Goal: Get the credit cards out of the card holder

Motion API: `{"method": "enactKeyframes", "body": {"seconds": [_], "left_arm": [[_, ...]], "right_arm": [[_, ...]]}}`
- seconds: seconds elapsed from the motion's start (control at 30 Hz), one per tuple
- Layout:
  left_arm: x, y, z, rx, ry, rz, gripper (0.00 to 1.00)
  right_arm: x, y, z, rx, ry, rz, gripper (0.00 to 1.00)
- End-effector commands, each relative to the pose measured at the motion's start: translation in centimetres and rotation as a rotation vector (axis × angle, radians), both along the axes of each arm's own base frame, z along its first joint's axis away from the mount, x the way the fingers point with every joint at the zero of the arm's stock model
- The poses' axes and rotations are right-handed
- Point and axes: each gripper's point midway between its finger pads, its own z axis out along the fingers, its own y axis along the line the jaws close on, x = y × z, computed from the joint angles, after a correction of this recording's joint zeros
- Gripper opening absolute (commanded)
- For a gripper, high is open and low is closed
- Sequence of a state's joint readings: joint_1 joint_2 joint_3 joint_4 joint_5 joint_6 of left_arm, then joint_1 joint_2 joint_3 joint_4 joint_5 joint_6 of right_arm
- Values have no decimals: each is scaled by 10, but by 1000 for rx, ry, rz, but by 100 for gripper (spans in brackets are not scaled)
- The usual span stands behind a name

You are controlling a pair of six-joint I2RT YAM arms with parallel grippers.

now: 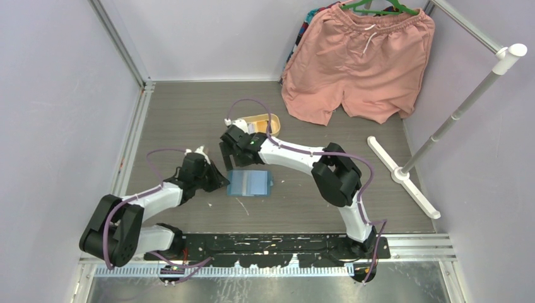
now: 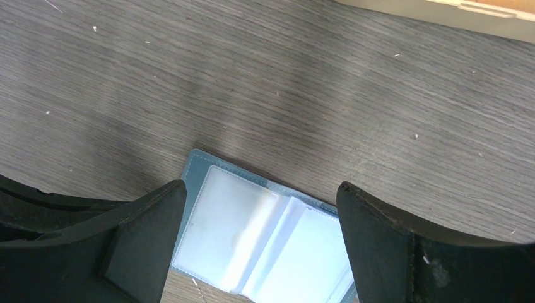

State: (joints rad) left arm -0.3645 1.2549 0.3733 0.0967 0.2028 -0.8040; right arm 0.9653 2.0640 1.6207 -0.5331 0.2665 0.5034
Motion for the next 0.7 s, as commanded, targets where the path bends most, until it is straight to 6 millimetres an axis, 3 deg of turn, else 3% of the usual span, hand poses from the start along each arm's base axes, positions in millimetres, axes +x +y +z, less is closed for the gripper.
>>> {"method": "enactKeyframes", "body": {"seconds": [0.0, 0.33, 0.67], "left_arm": [[0, 3, 4, 0, -24, 4, 0], [-2, 3, 3, 0, -20, 6, 0], [-4, 4, 1, 5, -17, 6, 0]], "right_arm": [[-6, 5, 17, 27, -23, 6, 94], [-20, 13, -7, -54, -8, 13, 94], [-23, -1, -31, -141, 11, -15, 94]]}}
